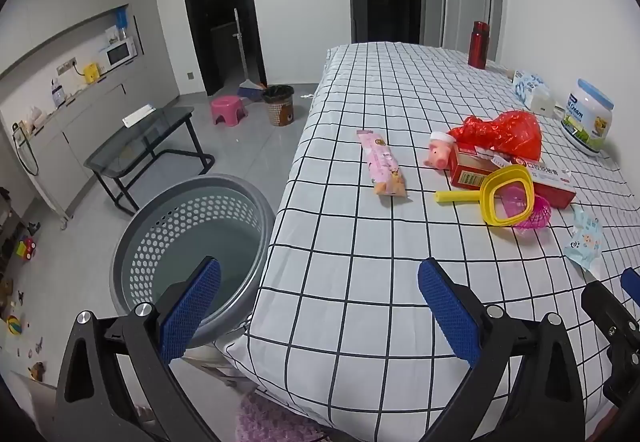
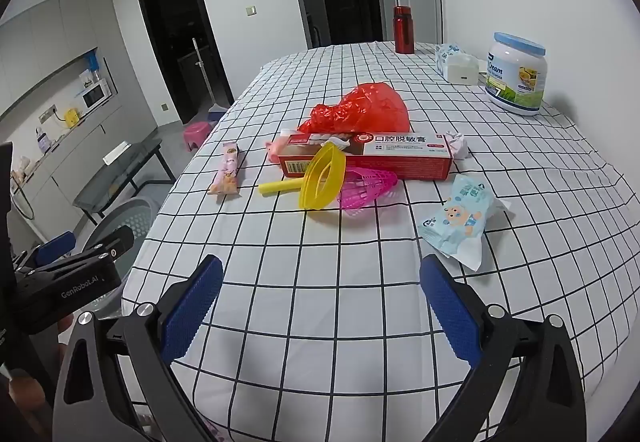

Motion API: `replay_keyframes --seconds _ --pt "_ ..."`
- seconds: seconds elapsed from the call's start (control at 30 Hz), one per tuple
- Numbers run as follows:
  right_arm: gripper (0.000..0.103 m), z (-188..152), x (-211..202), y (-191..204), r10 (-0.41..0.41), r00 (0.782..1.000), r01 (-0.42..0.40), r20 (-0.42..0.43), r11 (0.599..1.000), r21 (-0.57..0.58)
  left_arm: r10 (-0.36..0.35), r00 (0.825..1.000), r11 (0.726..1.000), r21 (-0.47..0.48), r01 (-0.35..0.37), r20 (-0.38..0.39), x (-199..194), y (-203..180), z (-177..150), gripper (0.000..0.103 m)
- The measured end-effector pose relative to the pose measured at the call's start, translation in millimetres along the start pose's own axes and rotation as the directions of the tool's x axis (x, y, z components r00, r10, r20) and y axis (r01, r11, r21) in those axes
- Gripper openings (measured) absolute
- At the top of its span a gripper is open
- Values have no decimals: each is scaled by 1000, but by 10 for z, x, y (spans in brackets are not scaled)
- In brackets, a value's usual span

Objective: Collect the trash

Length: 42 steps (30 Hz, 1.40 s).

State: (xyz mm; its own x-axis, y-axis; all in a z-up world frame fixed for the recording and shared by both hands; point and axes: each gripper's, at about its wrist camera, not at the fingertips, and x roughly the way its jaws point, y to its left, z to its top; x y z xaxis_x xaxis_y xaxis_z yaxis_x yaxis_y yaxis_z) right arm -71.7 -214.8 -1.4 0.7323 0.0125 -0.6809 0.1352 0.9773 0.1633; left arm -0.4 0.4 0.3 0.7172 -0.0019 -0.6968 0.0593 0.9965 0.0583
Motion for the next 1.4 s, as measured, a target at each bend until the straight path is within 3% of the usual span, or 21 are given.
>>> replay_keyframes --seconds 1.4 --pt "94 -8 -42 17 4 1000 -4 7 1000 -1 4 1000 1000 4 -4 3 -52 25 -7 97"
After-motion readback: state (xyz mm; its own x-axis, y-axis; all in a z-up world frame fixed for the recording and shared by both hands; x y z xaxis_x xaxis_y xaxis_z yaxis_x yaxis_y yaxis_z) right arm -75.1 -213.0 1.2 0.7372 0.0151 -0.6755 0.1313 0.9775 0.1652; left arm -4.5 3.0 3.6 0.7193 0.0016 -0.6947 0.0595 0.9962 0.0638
